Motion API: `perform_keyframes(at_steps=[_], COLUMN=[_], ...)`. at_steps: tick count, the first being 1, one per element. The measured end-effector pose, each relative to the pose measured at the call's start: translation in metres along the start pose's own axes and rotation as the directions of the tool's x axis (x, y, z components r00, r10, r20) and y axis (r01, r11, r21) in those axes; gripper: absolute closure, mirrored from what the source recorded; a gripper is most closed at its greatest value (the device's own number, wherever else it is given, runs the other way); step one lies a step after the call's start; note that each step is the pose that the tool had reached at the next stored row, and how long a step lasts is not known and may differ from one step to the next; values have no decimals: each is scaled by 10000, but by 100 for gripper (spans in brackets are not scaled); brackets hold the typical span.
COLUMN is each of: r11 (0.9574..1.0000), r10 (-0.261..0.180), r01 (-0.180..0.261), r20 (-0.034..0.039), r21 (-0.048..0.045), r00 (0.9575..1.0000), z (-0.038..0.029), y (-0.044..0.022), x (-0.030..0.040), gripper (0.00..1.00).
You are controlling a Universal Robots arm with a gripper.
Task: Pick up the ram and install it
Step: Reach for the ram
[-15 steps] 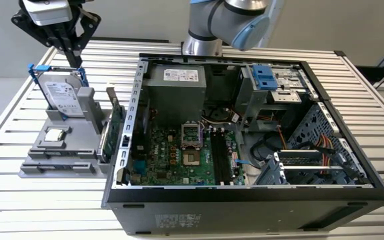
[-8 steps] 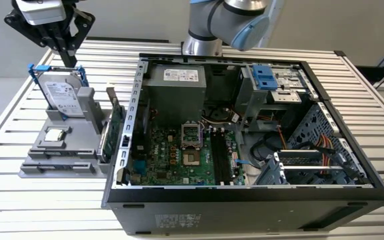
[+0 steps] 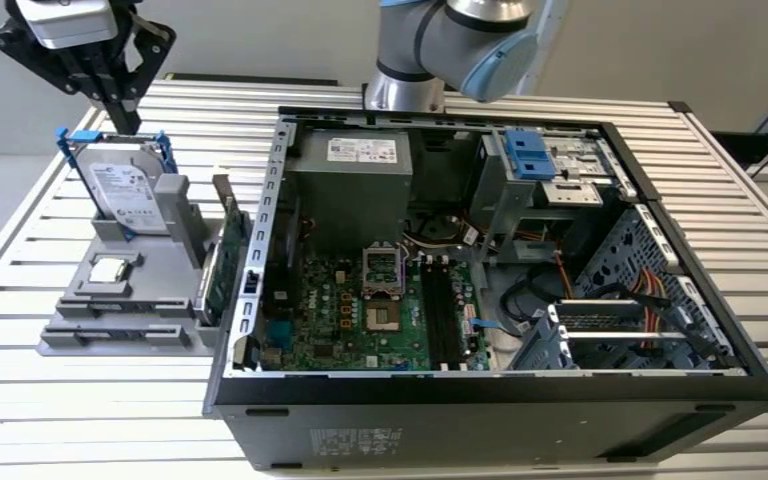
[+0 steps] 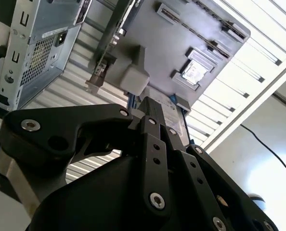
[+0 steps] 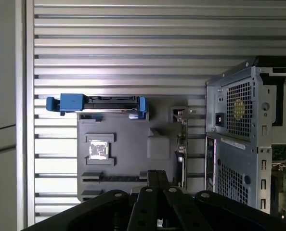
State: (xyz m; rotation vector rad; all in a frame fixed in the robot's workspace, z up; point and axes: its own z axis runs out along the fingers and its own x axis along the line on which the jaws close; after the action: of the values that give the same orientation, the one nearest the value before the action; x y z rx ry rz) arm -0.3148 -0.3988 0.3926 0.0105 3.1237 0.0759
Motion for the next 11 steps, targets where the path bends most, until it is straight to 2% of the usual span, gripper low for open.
perform_keyframes(at_steps=[11], r11=[9996], r10=[-294], r01=[294], r20=[-16], r21=[-6], r00=[9996], z=[-3], y=[-1], x=[166], gripper=[100])
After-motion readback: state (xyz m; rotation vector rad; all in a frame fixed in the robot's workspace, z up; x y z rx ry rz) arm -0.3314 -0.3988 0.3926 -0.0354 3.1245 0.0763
